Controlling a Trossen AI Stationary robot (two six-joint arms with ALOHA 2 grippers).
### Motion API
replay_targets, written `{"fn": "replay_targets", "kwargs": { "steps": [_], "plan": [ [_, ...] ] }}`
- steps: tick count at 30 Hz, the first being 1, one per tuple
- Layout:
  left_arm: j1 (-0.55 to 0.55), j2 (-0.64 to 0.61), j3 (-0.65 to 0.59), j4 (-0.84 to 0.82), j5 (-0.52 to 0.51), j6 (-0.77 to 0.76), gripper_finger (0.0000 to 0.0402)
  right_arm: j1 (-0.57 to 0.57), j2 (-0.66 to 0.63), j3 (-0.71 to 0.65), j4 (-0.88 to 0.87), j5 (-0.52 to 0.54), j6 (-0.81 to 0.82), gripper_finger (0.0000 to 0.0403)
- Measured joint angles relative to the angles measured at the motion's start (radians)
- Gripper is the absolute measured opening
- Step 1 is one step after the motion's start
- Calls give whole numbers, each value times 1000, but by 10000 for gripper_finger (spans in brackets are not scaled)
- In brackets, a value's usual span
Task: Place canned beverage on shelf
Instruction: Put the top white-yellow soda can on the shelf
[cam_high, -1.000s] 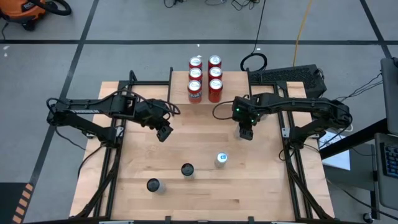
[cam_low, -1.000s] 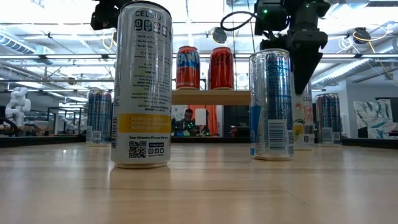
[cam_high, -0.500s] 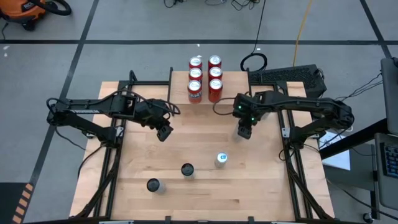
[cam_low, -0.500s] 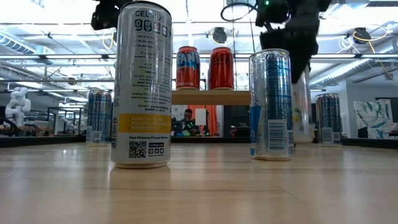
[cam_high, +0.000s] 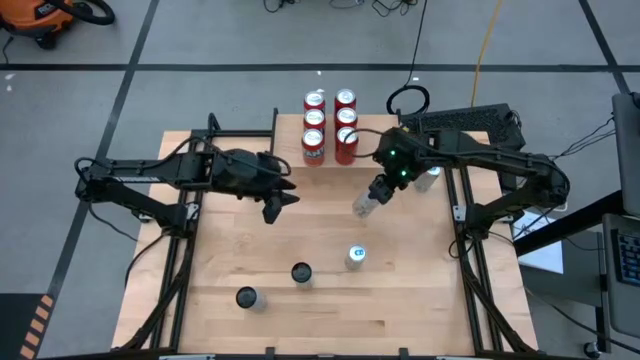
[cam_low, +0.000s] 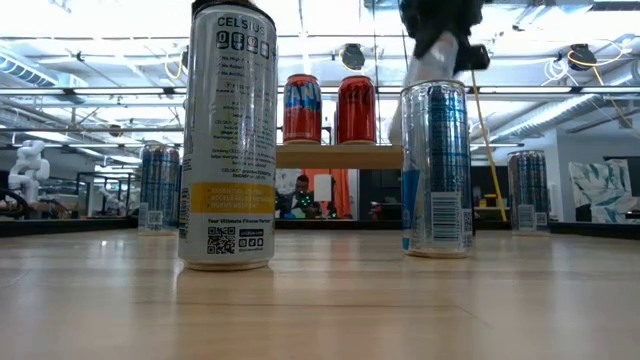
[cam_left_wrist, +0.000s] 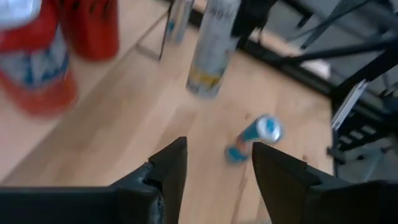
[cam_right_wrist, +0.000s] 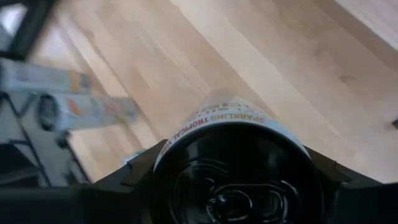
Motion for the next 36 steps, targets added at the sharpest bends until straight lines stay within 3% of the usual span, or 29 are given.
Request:
{"fn": "replay_targets", "kwargs": {
  "steps": [12, 30, 36],
  "plan": [
    [1, 0, 0, 190, 0, 73, 315, 77, 0, 142, 97, 0, 185, 239],
    [0, 39, 0, 240, -52, 186, 321, 110, 1, 146, 304, 7, 214, 239],
    [0, 59, 0, 239, -16, 208, 321, 110, 1, 146, 309, 7, 204, 239]
  ]
}}
